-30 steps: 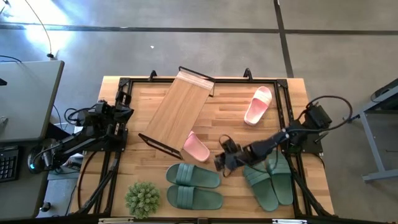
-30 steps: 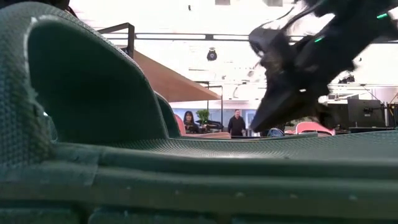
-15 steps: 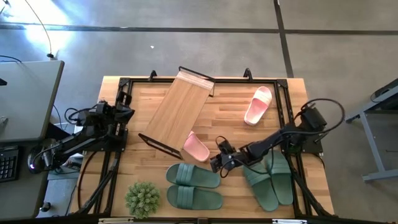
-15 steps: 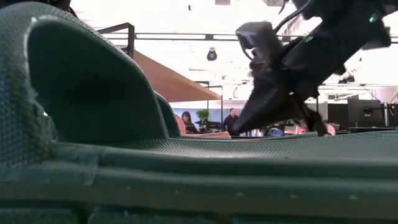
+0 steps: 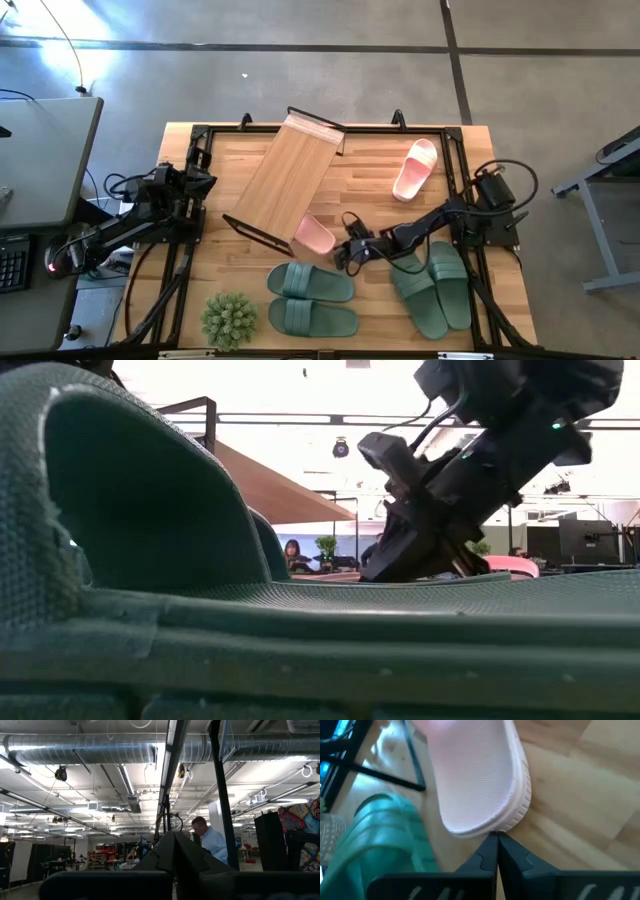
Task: Pick and place slides into the shelf
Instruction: Put the pink slide under the shelf
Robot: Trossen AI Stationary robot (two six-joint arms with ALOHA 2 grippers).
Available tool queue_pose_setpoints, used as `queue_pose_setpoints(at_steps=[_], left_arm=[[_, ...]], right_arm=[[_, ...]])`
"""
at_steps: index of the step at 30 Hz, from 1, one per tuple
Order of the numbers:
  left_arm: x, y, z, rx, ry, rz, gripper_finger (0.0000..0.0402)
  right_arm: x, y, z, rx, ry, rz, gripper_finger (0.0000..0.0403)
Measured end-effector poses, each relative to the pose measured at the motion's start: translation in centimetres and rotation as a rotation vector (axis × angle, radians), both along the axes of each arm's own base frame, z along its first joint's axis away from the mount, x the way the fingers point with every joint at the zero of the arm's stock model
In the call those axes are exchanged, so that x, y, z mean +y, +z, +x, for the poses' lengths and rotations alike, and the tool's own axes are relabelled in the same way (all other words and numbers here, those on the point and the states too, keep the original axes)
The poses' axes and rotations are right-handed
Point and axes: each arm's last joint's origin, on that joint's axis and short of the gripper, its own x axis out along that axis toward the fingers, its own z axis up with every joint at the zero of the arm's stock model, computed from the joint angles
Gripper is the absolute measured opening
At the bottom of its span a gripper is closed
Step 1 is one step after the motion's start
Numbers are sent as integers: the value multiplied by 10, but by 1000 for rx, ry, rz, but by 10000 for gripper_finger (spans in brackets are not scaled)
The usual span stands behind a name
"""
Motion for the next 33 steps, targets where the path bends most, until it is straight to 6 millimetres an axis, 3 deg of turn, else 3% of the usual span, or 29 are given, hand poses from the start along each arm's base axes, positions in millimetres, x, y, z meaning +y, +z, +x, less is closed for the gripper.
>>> queue_pose_setpoints(at_steps=[26,33], left_arm=[[0,0,0,0,1,0,1],[0,0,0,0,3,3,1]], right_arm=[[-60,-1,18,-9,47,-52,0],[-59,22,12,-19,153,-74,0]])
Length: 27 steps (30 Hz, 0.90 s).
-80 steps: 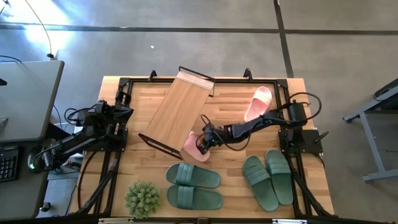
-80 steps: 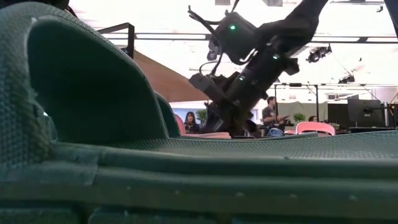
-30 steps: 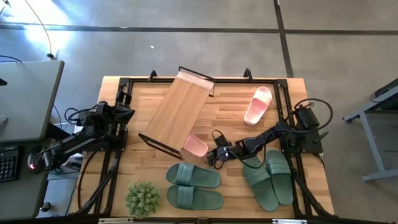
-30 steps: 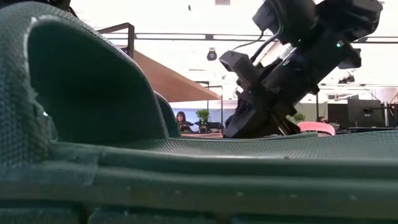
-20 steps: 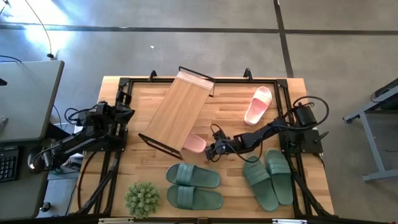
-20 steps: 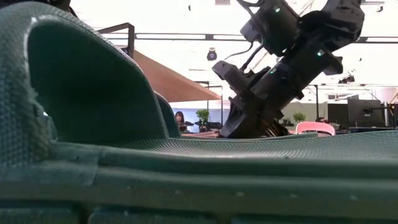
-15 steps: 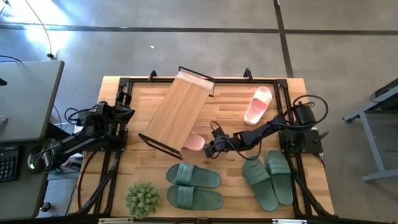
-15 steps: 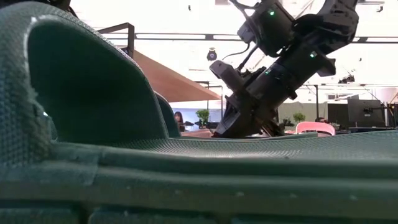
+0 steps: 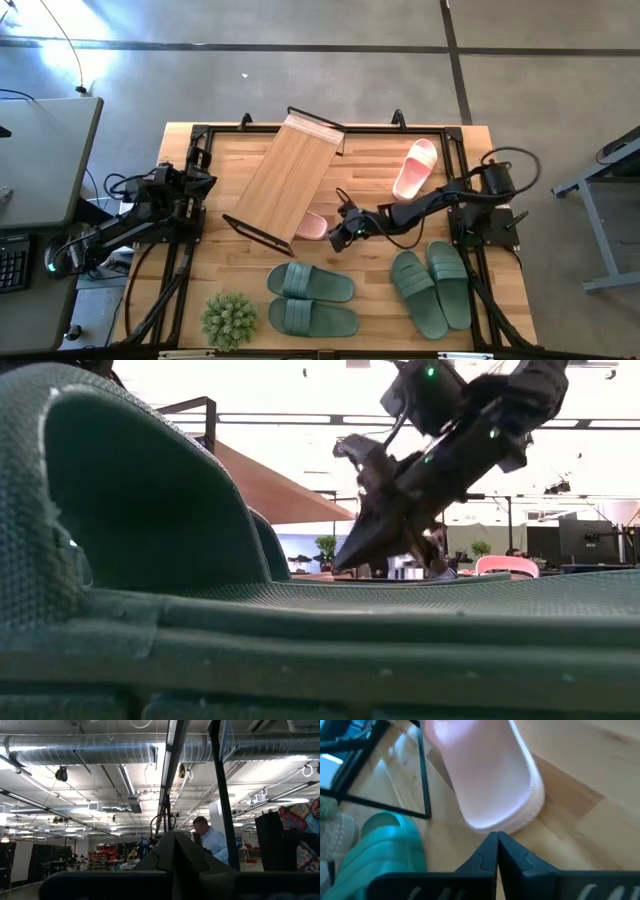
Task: Pick and place slides into the shelf
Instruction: Put the pink slide under the shelf
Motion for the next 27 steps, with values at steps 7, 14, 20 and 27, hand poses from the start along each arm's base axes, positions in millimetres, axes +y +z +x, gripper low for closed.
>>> queue_pose_setpoints(at_steps=[7,14,20,27], left_arm=[[0,0,0,1,2,3,1],[0,0,0,1,2,3,1],[0,0,0,-3,8,-1,1],[1,0,0,-8,19,-8,1]], right_arm=[[-15,45,-36,147,-1,-185,0],[-42,96,-97,308,-69,-450,0],[-61,115,-135,404,-99,-474,21],[-84,111,-153,563,-127,-459,103]])
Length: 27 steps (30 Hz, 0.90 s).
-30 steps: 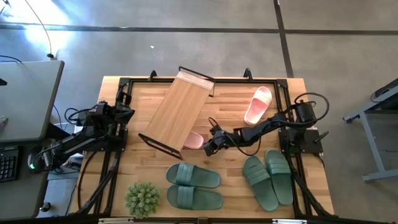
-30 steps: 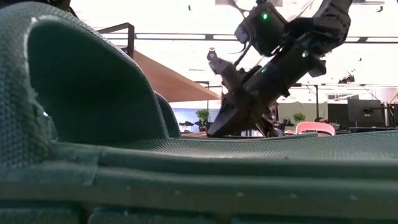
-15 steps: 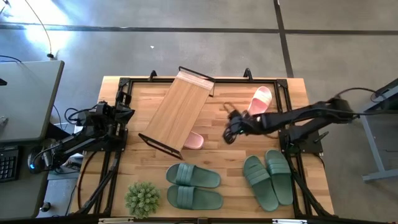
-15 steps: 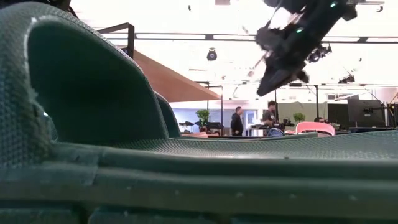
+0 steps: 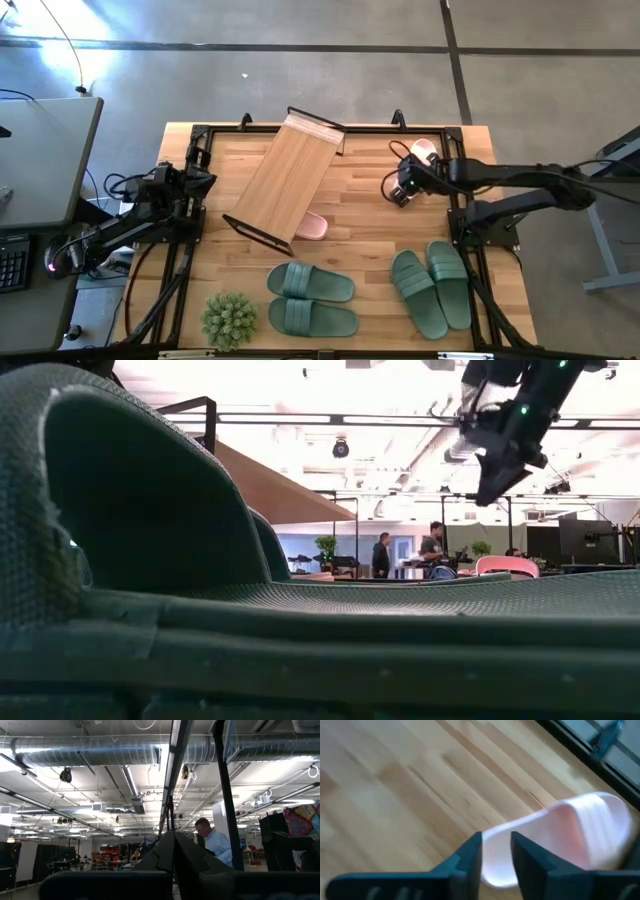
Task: Pick and place slides into the shelf
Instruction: Put the pink slide under the shelf
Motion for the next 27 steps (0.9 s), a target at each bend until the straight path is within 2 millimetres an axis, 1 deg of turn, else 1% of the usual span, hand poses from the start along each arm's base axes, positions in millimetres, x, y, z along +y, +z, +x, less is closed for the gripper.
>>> queue_pose_setpoints(at_steps=[6,11,18,23,27], left_arm=[[0,0,0,-1,2,-2,1],[0,0,0,-2,4,-3,1],[0,0,0,-2,4,-3,1],[0,0,0,-2,4,-3,1],[0,0,0,-1,4,-4,1]], right_arm=[[-26,-14,-5,179,-62,15,177],[-44,-28,-3,266,-127,35,209],[-64,-55,3,435,-176,37,216],[-70,-72,8,547,-179,10,215],[-73,-79,9,608,-185,-28,215]])
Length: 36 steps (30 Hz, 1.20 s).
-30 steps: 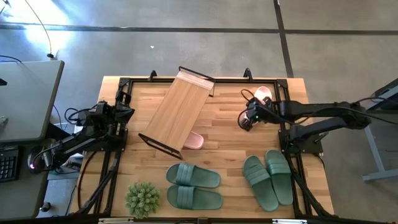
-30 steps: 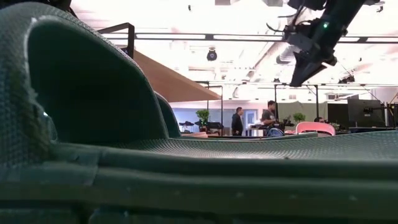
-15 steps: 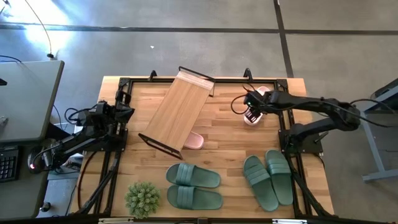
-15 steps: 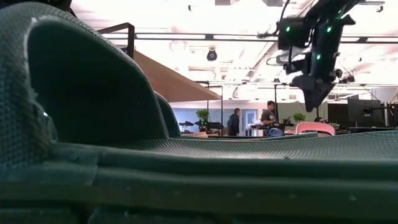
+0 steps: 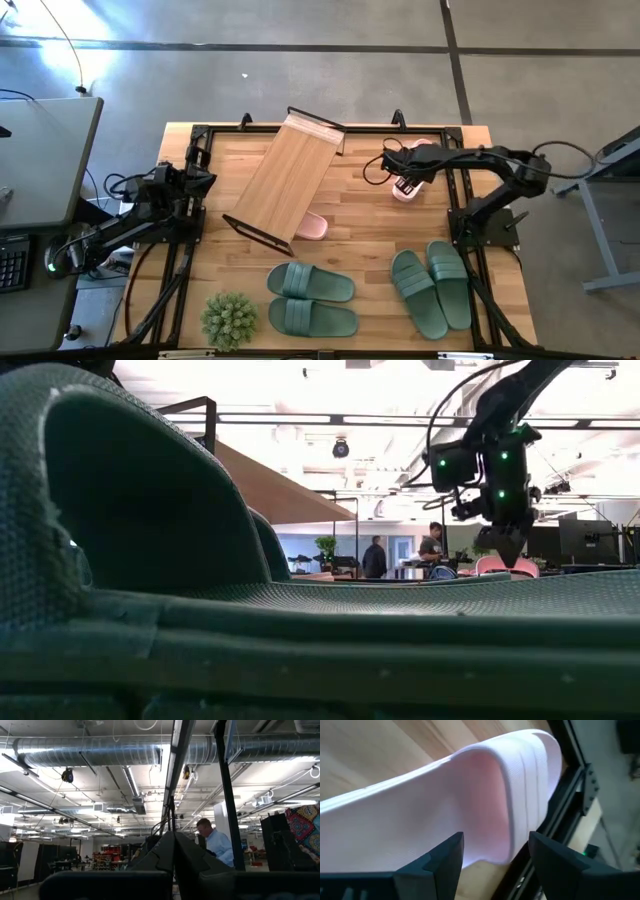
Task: Pick and place slides into the shelf
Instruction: Put the pink slide under the shelf
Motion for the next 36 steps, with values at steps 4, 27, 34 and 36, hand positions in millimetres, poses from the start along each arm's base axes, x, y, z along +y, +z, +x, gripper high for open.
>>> queue_pose_setpoints(at_steps=[4,27,34,36], left_arm=[[0,0,0,0,0,0,1],[0,-1,0,6,0,-5,1],[0,-1,0,6,0,-5,1],[1,-1,1,14,0,-11,1]], right_arm=[[-4,-5,0,33,-10,-29,215],[-43,-17,-7,-22,-110,-56,18],[-36,-5,-4,-80,-86,-81,4],[-30,6,-4,-125,-70,-103,4]])
